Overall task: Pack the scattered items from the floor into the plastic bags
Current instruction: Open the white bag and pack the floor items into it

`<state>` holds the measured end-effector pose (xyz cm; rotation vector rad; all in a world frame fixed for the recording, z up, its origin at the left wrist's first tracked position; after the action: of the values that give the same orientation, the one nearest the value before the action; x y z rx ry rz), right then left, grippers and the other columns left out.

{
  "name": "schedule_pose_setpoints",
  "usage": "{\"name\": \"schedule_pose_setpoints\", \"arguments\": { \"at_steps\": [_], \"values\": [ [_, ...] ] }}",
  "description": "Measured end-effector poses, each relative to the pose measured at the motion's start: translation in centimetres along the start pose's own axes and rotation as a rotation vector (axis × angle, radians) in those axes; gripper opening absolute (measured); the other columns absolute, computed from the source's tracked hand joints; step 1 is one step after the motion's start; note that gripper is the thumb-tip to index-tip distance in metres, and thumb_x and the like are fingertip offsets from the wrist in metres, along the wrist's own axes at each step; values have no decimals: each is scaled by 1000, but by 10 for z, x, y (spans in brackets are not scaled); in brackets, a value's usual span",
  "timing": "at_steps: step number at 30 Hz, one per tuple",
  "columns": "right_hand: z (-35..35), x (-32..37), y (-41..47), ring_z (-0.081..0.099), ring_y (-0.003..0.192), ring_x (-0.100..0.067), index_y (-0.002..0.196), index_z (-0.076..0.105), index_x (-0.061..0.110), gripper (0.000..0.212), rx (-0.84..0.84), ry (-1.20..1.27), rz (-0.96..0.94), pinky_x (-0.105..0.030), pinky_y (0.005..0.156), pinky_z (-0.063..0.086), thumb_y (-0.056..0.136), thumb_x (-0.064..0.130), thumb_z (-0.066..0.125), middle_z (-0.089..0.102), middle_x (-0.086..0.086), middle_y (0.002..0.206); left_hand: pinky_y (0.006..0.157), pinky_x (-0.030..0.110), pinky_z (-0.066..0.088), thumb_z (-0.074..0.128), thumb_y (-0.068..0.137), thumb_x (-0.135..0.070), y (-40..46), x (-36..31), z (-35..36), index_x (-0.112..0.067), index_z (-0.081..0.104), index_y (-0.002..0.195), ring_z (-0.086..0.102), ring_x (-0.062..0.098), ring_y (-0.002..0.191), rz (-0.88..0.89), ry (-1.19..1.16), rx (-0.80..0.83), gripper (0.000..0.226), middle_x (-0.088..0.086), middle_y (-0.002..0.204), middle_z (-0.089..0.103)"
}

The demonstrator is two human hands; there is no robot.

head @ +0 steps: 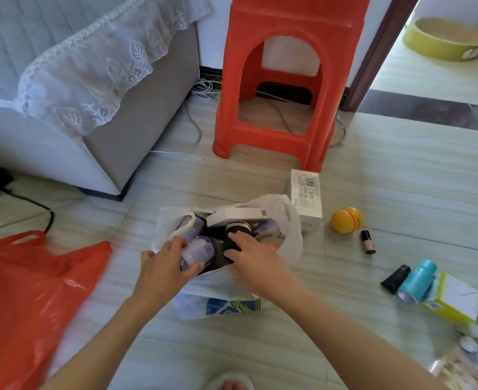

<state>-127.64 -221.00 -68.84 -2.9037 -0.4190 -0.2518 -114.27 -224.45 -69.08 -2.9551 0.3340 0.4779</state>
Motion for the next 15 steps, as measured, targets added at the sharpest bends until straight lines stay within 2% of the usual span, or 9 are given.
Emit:
{"name": "schedule_pose_setpoints", "arguments": {
  "at_steps": [1, 3, 4, 5, 7, 9, 11, 13, 15],
  "values": [
    [4, -2, -1, 47, 128, -27, 96, 72, 13, 23, -3, -39, 5, -41, 74, 52, 77, 24, 66, 50, -12, 138, 83, 31, 26, 58, 82, -47, -1, -1, 0, -18, 46, 115, 58, 22, 96, 9, 5, -10, 45, -1, 108, 60],
    [5, -7, -4, 65, 106, -25, 59, 73, 21, 16, 8, -70, 44, -33, 53, 52, 53, 34, 81, 67, -9, 115, 78, 32, 25, 63, 80, -45, -1, 0, -1, -17, 52, 113, 55, 25, 101, 22, 64, -36, 44, 1, 104, 63],
    [7, -8, -6, 64, 107, -26, 59, 73, 21, 17, -4, -76, 49, -35, 56, 53, 54, 36, 80, 66, -10, 116, 78, 34, 27, 67, 77, -42, -1, 0, -3, -16, 57, 109, 53, 28, 102, 31, 90, -62, 42, 3, 103, 64],
    [11, -6, -8, 55, 120, -29, 72, 75, 17, 18, 25, -39, 44, -41, 69, 53, 65, 34, 76, 58, -12, 129, 78, 37, 30, 72, 74, -38, -2, 2, -3, -15, 62, 104, 51, 32, 102, 40, 93, -87, 39, 6, 102, 63],
    [23, -5, -15, 23, 142, -26, 109, 67, 11, 27, 71, -50, 20, -47, 96, 38, 89, 25, 55, 27, -11, 153, 77, 40, 36, 78, 70, -26, -4, 8, -3, -10, 66, 96, 49, 37, 99, 27, 1, -134, 32, 13, 102, 58],
    [24, -10, -20, 14, 144, -24, 117, 61, 11, 28, 64, -48, 49, -46, 99, 32, 93, 20, 49, 20, -8, 155, 77, 32, 36, 75, 74, -14, -3, 18, -4, -2, 61, 93, 49, 37, 97, -39, -223, -153, 27, 19, 102, 51],
    [27, -13, -22, 20, 143, -25, 112, 64, 11, 24, 44, -25, 65, -47, 98, 33, 91, 17, 52, 26, -8, 153, 75, 30, 37, 71, 78, -10, -2, 40, -8, 1, 52, 98, 49, 31, 91, -225, -453, -205, 30, 21, 105, 45],
    [26, -9, -23, 34, 137, -28, 98, 70, 12, 17, 21, -19, 53, -50, 92, 40, 83, 16, 63, 42, -9, 145, 80, 38, 42, 70, 79, -11, -5, 64, -11, 6, 42, 112, 46, 28, 91, -424, -628, -278, 46, 22, 113, 40],
    [24, -7, -23, 58, 116, -30, 74, 73, 18, 15, -1, -44, 60, -47, 73, 52, 62, 19, 81, 64, -8, 121, 89, 40, 44, 71, 79, -12, -11, 82, -3, 4, 30, 128, 45, 31, 104, -610, -749, -255, 66, 24, 132, 30]
  ]
}}
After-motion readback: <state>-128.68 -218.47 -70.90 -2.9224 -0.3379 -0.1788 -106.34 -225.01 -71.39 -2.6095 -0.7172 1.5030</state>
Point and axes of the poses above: each hand's wrist, its own y-axis towards the middle knuckle, its own z-axis out of the palm, x = y × z, the point moved 10 cm from there along y, towards the middle knuckle
